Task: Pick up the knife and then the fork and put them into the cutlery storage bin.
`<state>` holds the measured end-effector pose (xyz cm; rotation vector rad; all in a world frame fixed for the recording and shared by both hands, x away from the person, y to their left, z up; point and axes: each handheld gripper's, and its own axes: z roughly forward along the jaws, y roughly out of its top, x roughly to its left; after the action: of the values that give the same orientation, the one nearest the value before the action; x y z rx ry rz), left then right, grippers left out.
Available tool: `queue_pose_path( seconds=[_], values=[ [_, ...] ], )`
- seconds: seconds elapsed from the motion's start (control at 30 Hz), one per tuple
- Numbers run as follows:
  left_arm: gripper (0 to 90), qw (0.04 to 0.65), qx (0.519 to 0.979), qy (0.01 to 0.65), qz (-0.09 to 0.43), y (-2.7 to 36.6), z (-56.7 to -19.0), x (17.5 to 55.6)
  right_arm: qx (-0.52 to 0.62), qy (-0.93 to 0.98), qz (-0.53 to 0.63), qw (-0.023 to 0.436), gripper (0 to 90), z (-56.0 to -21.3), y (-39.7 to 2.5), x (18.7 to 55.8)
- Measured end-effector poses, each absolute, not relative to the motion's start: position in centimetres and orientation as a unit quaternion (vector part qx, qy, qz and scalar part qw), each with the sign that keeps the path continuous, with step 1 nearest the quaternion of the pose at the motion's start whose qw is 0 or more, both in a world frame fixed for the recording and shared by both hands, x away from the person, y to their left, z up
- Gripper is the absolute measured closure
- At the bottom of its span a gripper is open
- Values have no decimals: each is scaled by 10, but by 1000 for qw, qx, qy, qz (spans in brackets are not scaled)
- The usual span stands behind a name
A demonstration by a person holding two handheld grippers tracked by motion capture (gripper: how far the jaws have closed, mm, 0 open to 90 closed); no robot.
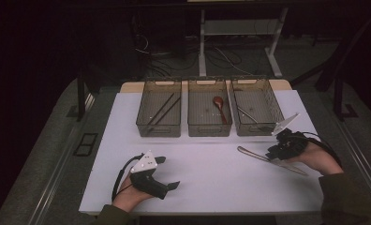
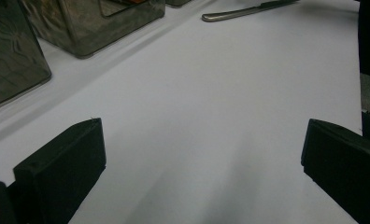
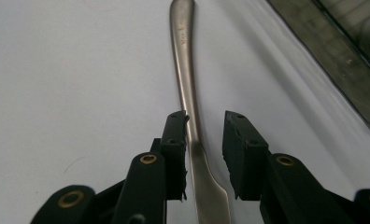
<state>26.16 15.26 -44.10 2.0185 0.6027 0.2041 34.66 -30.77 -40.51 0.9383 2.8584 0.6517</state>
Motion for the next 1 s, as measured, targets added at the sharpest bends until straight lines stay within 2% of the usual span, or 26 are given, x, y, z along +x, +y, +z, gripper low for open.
queue_pose_path(
  seconds=[0.2, 0.8, 1.0],
  values=[
    [0, 491, 831, 247, 83, 152, -442, 262, 273, 946, 172, 14, 700, -416, -296, 352],
    [0, 488, 834, 245, 80, 151, -442, 261, 237, 968, 75, 13, 785, -421, -271, 361],
    [0, 489, 833, 245, 82, 152, -441, 261, 245, 966, 82, 15, 788, -420, -272, 360]
  ],
)
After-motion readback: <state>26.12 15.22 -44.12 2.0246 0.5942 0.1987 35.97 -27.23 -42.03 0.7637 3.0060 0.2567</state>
